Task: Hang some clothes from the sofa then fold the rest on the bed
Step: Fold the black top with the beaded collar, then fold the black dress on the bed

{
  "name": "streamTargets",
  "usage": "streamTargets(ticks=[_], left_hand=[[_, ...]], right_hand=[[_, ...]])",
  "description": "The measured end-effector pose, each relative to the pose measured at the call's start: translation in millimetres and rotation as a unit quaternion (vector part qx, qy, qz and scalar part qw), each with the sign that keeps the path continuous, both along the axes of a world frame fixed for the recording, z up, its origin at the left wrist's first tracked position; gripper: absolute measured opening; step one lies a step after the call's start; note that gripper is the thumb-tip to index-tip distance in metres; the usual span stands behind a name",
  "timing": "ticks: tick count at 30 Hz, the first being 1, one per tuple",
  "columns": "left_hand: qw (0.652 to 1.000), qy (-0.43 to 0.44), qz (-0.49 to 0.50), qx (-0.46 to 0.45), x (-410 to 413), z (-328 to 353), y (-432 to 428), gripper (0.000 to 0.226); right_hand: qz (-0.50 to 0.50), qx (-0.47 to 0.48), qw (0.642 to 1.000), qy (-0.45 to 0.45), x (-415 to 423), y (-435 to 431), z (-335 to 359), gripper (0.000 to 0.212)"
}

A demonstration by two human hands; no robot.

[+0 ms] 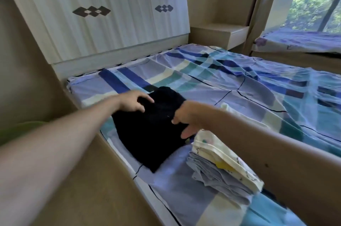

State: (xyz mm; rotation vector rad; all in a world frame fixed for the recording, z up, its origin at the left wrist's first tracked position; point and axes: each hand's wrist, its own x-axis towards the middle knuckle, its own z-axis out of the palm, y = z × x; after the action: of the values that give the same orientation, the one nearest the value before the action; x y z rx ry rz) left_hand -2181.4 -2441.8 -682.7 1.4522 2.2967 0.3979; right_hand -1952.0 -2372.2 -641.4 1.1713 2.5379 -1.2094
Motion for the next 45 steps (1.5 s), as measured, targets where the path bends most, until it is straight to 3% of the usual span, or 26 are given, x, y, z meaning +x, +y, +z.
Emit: streamTargets(ticks=[2, 4, 6, 8, 10, 12, 14, 18, 21, 23, 26, 29, 33, 38, 41, 45], left_hand=[[0.999, 0.041, 0.021, 0.016, -1.0, -18.9, 3.8, 0.041], [0.980, 0.187, 0.038, 0.050, 10.5, -13.3, 6.0, 0.042], [0.953, 0.276, 0.011, 0.123, 31.0, -5.9, 2.6, 0.050], [0.962, 0.243, -0.044, 0.115, 47.2, -8.6, -2.6, 0.081], [0.980, 0.190, -0.054, 0.013, 48.3, -24.7, -9.6, 0.117], [0.986, 0.147, -0.042, -0.064, 44.4, -43.2, -15.0, 0.133], [0.988, 0.121, -0.044, -0.085, 42.9, -49.3, -15.9, 0.136], [0.987, 0.132, -0.028, -0.083, 52.0, -15.3, -15.4, 0.145], [0.995, 0.099, 0.008, 0.030, 79.3, 27.8, -9.7, 0.129], [0.992, 0.054, 0.007, 0.117, 116.1, 52.4, 2.2, 0.100], [0.971, -0.008, -0.031, 0.236, 194.0, 75.4, 29.0, 0.063], [0.948, -0.078, -0.085, 0.296, 291.5, 80.0, 56.9, 0.053], [0.927, -0.157, -0.152, 0.305, 417.4, 62.9, 84.9, 0.047], [0.915, -0.224, -0.242, 0.234, 545.3, 22.5, 99.5, 0.040], [0.908, -0.209, -0.307, 0.195, 594.3, -4.5, 101.4, 0.044], [0.909, -0.165, -0.345, 0.168, 615.2, -31.1, 101.1, 0.071]], right_hand=[[0.009, 0.092, 0.996, 0.003, -5.9, 13.5, -3.1, 0.015], [0.034, 0.243, 0.969, -0.036, -13.7, 26.6, -7.0, 0.017], [0.058, 0.269, 0.956, -0.097, -27.3, 37.8, -15.1, 0.029], [0.076, 0.258, 0.954, -0.131, -40.6, 48.4, -28.9, 0.064], [0.098, 0.237, 0.953, -0.160, -52.6, 59.1, -48.8, 0.087], [0.122, 0.202, 0.948, -0.212, -56.9, 69.3, -67.9, 0.092], [0.135, 0.180, 0.949, -0.222, -54.2, 73.1, -73.5, 0.091], [0.122, 0.259, 0.956, -0.070, -33.9, 67.4, -45.7, 0.087], [0.090, 0.273, 0.955, 0.068, 9.5, 64.5, -6.5, 0.081], [0.048, 0.280, 0.949, 0.133, 51.9, 65.5, 15.8, 0.079], [-0.034, 0.288, 0.938, 0.190, 125.9, 75.4, 32.6, 0.076], [-0.120, 0.283, 0.925, 0.226, 217.8, 84.9, 35.8, 0.071], [-0.207, 0.305, 0.899, 0.238, 345.3, 86.1, 21.2, 0.060], [-0.334, 0.285, 0.871, 0.219, 501.4, 84.7, -22.3, 0.053], [-0.420, 0.276, 0.851, 0.155, 586.4, 78.0, -55.7, 0.050], [-0.510, 0.288, 0.810, 0.017, 675.5, 78.4, -109.6, 0.055]])
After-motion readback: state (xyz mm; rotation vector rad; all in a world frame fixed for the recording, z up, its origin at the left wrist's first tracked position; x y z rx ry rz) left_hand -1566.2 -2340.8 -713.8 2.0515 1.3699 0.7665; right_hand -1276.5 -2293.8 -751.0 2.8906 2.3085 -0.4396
